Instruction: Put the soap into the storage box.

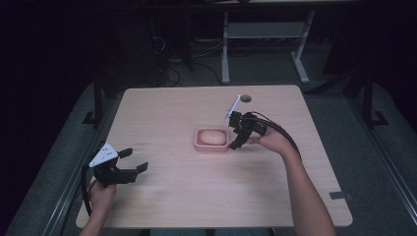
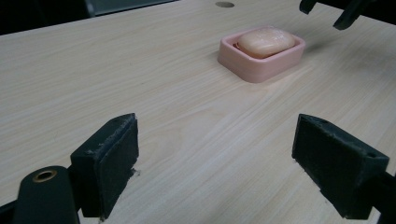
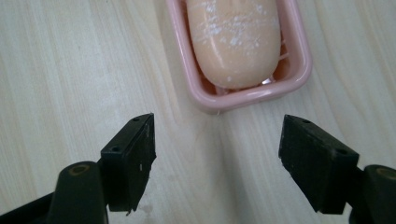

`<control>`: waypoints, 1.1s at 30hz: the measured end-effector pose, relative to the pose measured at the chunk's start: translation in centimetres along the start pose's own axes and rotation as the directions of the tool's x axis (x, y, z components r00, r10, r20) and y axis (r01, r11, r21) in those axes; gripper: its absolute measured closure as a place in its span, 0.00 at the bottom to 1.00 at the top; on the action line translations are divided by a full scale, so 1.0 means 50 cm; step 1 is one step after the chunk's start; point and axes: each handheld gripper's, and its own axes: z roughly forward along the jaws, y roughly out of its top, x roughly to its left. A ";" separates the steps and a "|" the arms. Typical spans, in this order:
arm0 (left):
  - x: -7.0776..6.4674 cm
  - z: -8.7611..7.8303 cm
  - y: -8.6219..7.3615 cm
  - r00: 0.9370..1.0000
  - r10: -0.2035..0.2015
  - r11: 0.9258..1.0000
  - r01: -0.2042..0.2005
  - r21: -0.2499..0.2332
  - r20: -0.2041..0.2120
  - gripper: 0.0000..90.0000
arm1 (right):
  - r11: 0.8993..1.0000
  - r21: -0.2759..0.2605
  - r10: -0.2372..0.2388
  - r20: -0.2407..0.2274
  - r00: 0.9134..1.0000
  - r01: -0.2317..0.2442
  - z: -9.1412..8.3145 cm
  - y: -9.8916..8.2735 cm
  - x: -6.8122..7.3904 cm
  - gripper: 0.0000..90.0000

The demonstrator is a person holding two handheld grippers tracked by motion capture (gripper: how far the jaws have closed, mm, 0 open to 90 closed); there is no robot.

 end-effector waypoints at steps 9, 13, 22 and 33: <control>0.000 0.001 0.000 1.000 0.001 1.000 -0.001 0.002 -0.001 0.16 | 1.000 0.011 0.009 0.004 1.000 -0.009 0.004 -0.027 0.007 0.29; 0.001 0.001 0.000 1.000 0.005 1.000 -0.005 0.002 -0.001 0.16 | 1.000 0.004 0.013 0.004 1.000 -0.013 0.004 -0.038 0.010 0.29; 0.000 0.001 0.000 1.000 0.001 1.000 -0.001 0.004 -0.003 0.16 | 1.000 0.003 0.023 0.004 1.000 -0.023 0.000 -0.061 0.018 0.29; -0.001 0.003 -0.001 1.000 0.006 1.000 -0.006 0.007 -0.001 0.16 | 0.998 -0.007 0.057 0.004 0.998 -0.057 -0.003 -0.106 0.026 0.29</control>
